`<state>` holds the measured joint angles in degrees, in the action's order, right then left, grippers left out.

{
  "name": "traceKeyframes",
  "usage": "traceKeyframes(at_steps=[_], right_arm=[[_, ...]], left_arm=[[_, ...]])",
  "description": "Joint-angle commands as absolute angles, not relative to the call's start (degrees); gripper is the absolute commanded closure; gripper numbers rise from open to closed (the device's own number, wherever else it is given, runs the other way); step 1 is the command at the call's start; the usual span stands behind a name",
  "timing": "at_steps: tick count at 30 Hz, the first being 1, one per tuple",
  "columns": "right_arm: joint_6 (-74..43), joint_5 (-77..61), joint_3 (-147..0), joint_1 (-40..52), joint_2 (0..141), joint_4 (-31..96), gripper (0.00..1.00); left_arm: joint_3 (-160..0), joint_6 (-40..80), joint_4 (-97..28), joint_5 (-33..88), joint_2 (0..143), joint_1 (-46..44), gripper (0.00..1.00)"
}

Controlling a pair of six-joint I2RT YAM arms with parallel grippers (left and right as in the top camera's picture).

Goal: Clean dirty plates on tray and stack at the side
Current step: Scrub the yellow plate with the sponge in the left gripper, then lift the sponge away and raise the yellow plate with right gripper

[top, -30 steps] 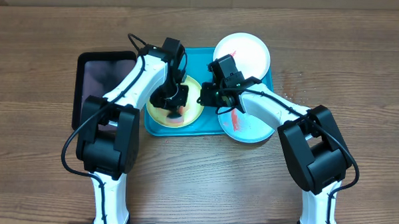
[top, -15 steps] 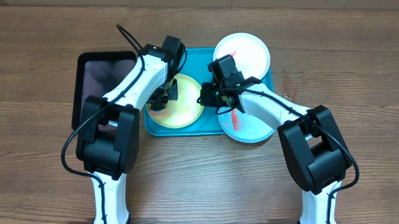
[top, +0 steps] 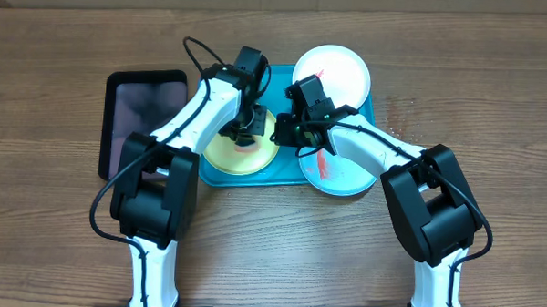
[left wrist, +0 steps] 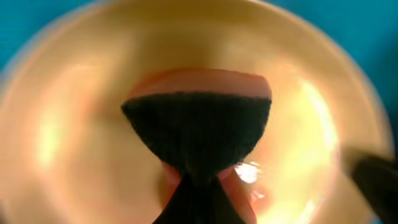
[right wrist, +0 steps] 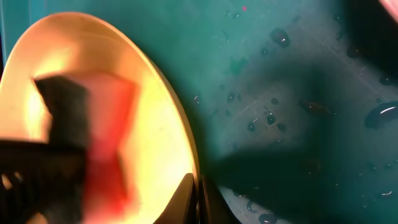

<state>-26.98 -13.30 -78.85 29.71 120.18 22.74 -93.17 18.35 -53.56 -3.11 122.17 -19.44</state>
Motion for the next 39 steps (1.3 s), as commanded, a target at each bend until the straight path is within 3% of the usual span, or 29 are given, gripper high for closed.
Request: traceKeyframes(at_steps=[1, 5, 11, 18, 29, 39], right_arm=[[-27.3, -13.2, -79.9, 29.8, 120.2, 23.2, 0.96], [-27.3, -13.2, -79.9, 29.8, 120.2, 23.3, 0.96], [-27.3, -13.2, -79.9, 29.8, 120.2, 24.6, 0.96], [-27.3, -14.6, -79.9, 29.8, 120.2, 27.2, 0.96], [-27.0, -16.4, -84.3, 29.8, 120.1, 33.9, 0.96], [-24.9, -9.8, -99.9, 29.8, 120.1, 48.7, 0.96]], left_arm=[[-94.0, 26.0, -55.0, -14.1, 121.7, -17.8, 0.96], [-94.0, 24.4, -58.9, -6.5, 121.7, -17.7, 0.96], [-94.0, 12.1, -60.4, 12.1, 121.7, -19.2, 0.96], [-96.4, 18.0, -56.2, 3.8, 121.7, -16.5, 0.96], [-127.6, 16.5, -83.3, 1.7, 121.7, -11.6, 0.96], [-137.6, 16.5, -90.0, -4.2, 121.7, -9.7, 0.96]])
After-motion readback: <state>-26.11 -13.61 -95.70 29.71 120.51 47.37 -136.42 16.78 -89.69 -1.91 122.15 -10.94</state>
